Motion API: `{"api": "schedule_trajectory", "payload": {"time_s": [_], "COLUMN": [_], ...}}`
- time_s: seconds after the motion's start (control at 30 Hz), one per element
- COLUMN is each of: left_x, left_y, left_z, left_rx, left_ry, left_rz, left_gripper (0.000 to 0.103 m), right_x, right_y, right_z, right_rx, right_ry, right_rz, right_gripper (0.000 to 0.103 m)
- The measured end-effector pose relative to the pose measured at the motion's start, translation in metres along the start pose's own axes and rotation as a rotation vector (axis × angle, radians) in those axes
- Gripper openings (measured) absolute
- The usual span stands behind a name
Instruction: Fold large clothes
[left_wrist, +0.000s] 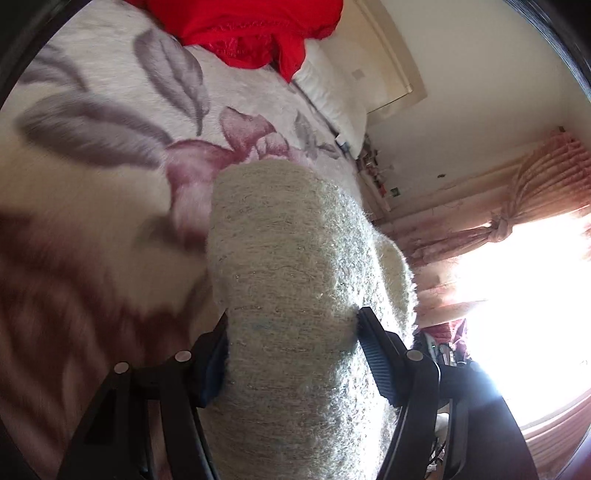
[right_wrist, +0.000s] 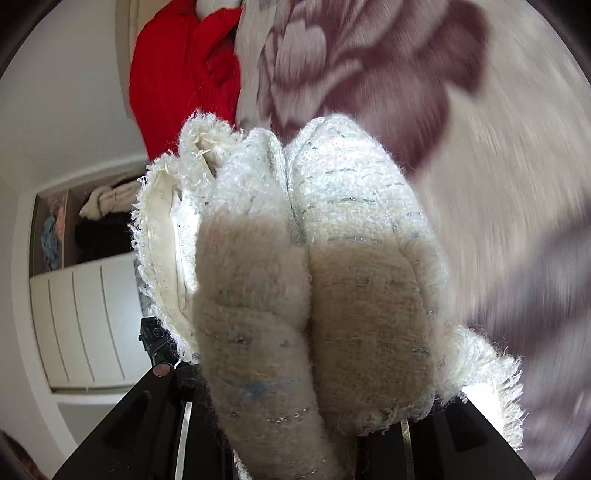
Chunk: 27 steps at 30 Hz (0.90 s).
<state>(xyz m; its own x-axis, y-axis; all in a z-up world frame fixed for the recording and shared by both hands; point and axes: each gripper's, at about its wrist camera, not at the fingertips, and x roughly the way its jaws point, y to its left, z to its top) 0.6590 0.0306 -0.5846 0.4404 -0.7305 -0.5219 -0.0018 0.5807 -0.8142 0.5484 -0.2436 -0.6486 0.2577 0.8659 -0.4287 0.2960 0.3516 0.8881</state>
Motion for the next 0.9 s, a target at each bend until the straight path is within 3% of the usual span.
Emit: {"api": "schedule_trajectory", "payload": {"time_s": [0.13, 0.27, 0.37, 0.43, 0.53, 0.57, 0.6, 0.63, 0.67, 0.7, 0.8, 0.9], "left_x": [0.045, 0.049, 0.045, 0.036, 0.022, 0.018, 0.012, 0.007, 0.006, 0.002, -0.005, -0.014], "left_y": [0.019, 0.013, 0.002, -0.008, -0.028, -0.034, -0.046, -0.056, -0.062, -0.072, -0.094, -0.115], "left_z": [0.020, 0.023, 0.018, 0.013, 0.007, 0.004, -0.002, -0.008, -0.012, -0.021, -0.043, -0.061], "left_rx": [0.064, 0.137, 0.166, 0.178, 0.236, 0.261, 0.294, 0.318, 0.330, 0.351, 0.395, 0.404], "left_ry": [0.076, 0.119, 0.128, 0.114, 0.055, 0.028, -0.004, -0.014, -0.013, -0.007, 0.006, -0.001], "left_rz": [0.097, 0.112, 0.162, 0.244, 0.377, 0.412, 0.471, 0.503, 0.516, 0.543, 0.623, 0.671], "left_gripper": [0.062, 0.064, 0.065, 0.065, 0.063, 0.064, 0.071, 0.086, 0.095, 0.103, 0.103, 0.103], "right_x": [0.010, 0.022, 0.015, 0.004, -0.009, -0.011, -0.014, -0.014, -0.018, -0.019, -0.024, -0.041], "right_y": [-0.013, -0.024, -0.025, -0.017, 0.016, 0.030, 0.037, 0.048, 0.053, 0.063, 0.084, 0.106], "right_z": [0.058, 0.088, 0.097, 0.092, 0.071, 0.059, 0.047, 0.032, 0.022, 0.006, -0.030, -0.081], "right_rx": [0.016, -0.019, -0.046, -0.081, -0.168, -0.222, -0.263, -0.317, -0.355, -0.371, -0.373, -0.442], "right_ry": [-0.024, 0.029, 0.051, 0.036, -0.020, -0.047, -0.078, -0.116, -0.144, -0.171, -0.231, -0.307], "right_rz": [-0.047, -0.110, -0.193, -0.275, -0.488, -0.608, -0.737, -0.873, -0.944, -0.992, -1.034, -1.130], "right_gripper": [0.026, 0.027, 0.047, 0.056, 0.064, 0.070, 0.092, 0.099, 0.099, 0.099, 0.099, 0.101]}}
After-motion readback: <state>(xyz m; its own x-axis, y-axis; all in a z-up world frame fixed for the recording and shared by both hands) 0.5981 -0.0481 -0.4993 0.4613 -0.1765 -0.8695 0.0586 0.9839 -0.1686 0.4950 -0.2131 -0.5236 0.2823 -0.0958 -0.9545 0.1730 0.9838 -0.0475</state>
